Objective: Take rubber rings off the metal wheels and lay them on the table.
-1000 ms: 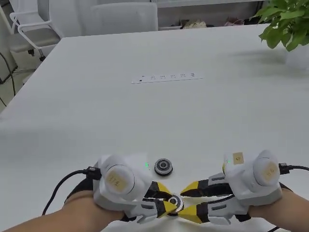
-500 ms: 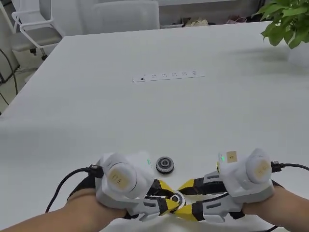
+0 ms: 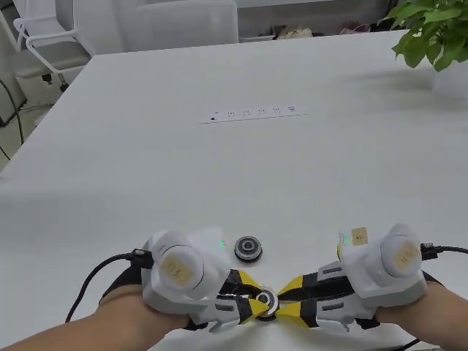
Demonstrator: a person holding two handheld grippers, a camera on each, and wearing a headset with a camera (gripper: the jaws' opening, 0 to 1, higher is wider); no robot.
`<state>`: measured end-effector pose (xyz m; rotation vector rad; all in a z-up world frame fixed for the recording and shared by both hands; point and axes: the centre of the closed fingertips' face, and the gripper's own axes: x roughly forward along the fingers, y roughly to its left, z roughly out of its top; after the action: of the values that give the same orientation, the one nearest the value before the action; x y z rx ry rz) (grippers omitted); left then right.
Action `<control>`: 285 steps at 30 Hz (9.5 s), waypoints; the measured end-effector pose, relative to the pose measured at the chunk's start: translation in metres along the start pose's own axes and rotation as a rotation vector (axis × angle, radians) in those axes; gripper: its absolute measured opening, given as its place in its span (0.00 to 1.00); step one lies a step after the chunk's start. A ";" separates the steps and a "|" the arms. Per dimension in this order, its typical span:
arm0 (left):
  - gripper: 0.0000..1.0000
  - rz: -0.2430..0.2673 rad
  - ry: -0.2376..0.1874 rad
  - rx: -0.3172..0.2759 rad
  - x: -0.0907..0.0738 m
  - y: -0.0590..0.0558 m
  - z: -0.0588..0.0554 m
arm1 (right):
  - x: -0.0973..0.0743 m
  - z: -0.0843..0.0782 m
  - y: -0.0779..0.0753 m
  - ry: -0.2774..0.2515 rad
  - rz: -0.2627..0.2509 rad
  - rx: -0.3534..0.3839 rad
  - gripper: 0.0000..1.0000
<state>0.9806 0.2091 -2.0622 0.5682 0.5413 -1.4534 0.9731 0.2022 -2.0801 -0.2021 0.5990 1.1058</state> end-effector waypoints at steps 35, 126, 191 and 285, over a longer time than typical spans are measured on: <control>0.07 0.009 -0.002 0.000 0.002 0.001 0.002 | -0.005 0.001 -0.007 -0.012 -0.032 0.204 0.00; 0.07 0.013 0.007 -0.005 0.004 0.000 0.003 | -0.009 0.021 0.001 -0.169 0.077 0.574 0.00; 0.29 -0.010 -0.082 -0.072 -0.055 0.003 0.024 | -0.025 0.047 0.004 -0.247 0.078 0.354 0.00; 0.57 0.203 -0.123 -0.234 -0.149 0.011 -0.016 | 0.050 0.064 -0.004 -0.001 0.098 0.198 0.00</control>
<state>0.9842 0.3326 -1.9763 0.3351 0.5317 -1.2037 1.0146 0.2672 -2.0548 -0.0009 0.7185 1.1329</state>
